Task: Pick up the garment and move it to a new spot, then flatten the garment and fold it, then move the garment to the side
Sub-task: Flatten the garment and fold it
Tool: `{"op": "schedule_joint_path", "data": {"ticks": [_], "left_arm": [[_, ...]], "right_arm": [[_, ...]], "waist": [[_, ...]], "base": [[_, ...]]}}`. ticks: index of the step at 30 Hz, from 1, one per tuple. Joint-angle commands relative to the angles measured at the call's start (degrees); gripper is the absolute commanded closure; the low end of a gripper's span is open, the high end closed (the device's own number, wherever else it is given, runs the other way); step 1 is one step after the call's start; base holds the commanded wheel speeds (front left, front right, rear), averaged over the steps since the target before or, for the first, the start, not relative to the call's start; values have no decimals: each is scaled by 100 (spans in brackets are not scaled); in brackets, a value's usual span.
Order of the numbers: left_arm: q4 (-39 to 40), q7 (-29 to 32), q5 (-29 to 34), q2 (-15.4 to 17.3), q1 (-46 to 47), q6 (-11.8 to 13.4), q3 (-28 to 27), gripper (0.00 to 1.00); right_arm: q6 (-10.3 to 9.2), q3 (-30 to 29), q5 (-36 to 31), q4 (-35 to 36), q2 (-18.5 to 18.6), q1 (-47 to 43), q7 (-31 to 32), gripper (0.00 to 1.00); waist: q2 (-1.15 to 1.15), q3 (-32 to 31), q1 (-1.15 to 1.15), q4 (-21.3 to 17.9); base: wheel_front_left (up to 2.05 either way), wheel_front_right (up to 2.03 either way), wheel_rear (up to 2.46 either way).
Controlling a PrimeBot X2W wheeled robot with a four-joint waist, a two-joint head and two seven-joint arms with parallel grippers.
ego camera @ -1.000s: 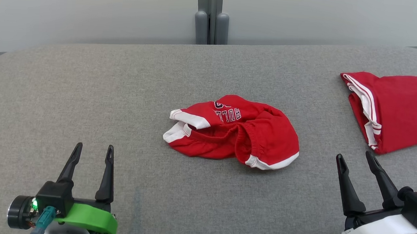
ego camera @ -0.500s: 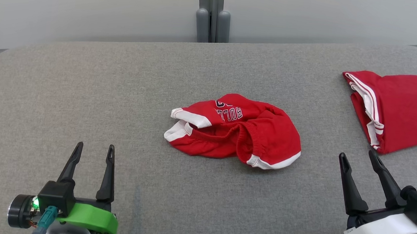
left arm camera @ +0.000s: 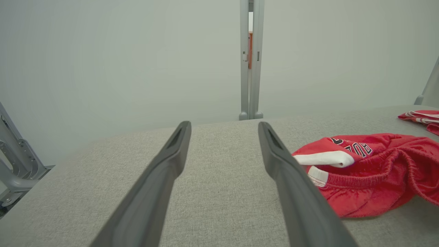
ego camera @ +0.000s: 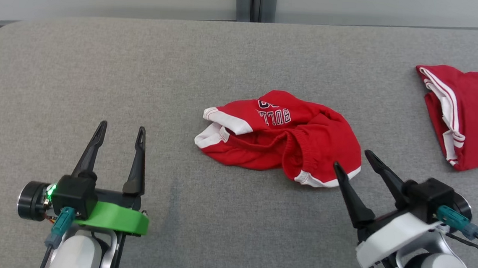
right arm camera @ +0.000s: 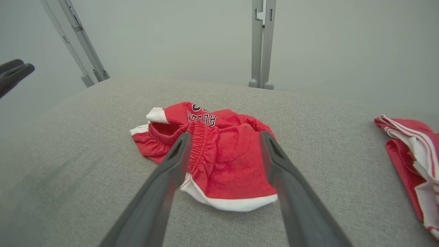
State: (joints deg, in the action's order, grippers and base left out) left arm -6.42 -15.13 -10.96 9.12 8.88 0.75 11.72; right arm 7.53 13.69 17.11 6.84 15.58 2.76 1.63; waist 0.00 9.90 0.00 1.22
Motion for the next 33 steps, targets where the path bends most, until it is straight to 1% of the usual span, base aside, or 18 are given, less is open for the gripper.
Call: {"op": "schedule_joint_path", "data": {"ticks": [1, 4, 8, 14, 17, 18, 19, 20, 24, 29, 32, 33], "left_arm": [[19, 1, 45, -49, 157, -27, 14, 0], [45, 1, 122, -141, 345, -81, 47, 0], [42, 1, 200, -244, 561, -163, 70, 0], [-15, 1, 282, -383, 799, -267, 100, 0], [-25, 1, 308, -432, 863, -296, 83, 0], [-30, 1, 315, -445, 868, -307, 69, 0], [-31, 1, 320, -454, 870, -309, 55, 0], [-36, 1, 323, -467, 870, -317, 41, 0], [-55, 1, 355, -496, 882, -340, -13, 0], [-68, 1, 441, -488, 854, -377, -112, 0], [-66, 1, 475, -478, 791, -388, -164, 0], [-63, 1, 490, -474, 765, -391, -185, 0]], "right_arm": [[-9, 197, 46, -80, 74, 262, 90, 0], [-10, 687, 86, -320, 233, 783, 310, 0], [-10, 1215, 165, -648, 436, 1501, 437, 0], [-10, 1703, 197, -1231, 751, 2225, 881, 0], [-10, 1863, 248, -1324, 853, 2399, 981, 1], [-10, 1907, 276, -1352, 879, 2435, 1001, 60], [-10, 1939, 294, -1362, 898, 2467, 1013, 78], [-10, 1967, 308, -1364, 919, 2503, 1003, 100], [-10, 2054, 428, -1162, 934, 2616, 713, 100], [-10, 2161, 587, -743, 940, 2690, 202, 100], [-10, 2022, 669, -488, 912, 2608, -139, 100], [-10, 1885, 708, -419, 883, 2519, -268, 100]], "waist": [[0, 358, 0, 211], [0, 593, 0, 327], [0, 864, 0, 462], [0, 1107, 0, 646], [0, 1164, 0, 679], [0, 1173, 0, 677], [0, 1182, 0, 668], [0, 1189, 0, 656], [0, 1183, 0, 592], [0, 1109, 0, 470], [0, 1050, 0, 389], [0, 1028, 0, 356]], "base": [[0, 0, 0], [0, 0, 0], [0, 0, 0], [0, 0, 0], [0, 0, 0], [0, 0, 0], [0, 0, 0], [0, 0, 0], [0, 0, 0], [0, 0, 0], [0, 0, 0], [0, 0, 0]]}}
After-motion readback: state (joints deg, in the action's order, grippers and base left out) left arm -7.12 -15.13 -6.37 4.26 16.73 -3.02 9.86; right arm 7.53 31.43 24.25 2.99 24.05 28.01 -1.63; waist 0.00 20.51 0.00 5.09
